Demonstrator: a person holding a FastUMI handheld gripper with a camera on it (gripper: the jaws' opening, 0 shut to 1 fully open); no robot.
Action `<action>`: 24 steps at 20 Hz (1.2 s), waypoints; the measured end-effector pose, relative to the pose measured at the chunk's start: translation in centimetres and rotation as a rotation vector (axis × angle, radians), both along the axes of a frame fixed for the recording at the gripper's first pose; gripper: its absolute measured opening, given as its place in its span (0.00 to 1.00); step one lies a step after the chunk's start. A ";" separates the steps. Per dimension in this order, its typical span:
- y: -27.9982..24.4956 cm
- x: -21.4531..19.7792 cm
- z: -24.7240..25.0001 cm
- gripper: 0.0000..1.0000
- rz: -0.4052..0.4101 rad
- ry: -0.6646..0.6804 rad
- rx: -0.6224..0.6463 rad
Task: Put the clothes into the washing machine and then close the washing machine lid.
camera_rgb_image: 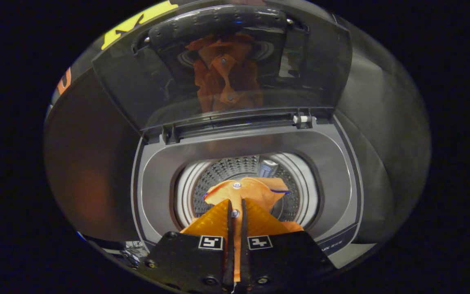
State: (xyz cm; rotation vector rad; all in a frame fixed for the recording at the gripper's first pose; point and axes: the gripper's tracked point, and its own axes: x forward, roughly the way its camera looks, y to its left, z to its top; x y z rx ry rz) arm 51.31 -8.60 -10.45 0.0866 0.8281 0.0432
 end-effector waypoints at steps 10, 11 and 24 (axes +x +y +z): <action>-0.3 -1.4 -1.7 0.98 -0.022 0.019 -0.004; -0.5 -1.6 -1.8 0.98 -0.028 0.017 -0.011; -1.7 -2.0 1.8 0.98 -0.010 -0.084 -0.053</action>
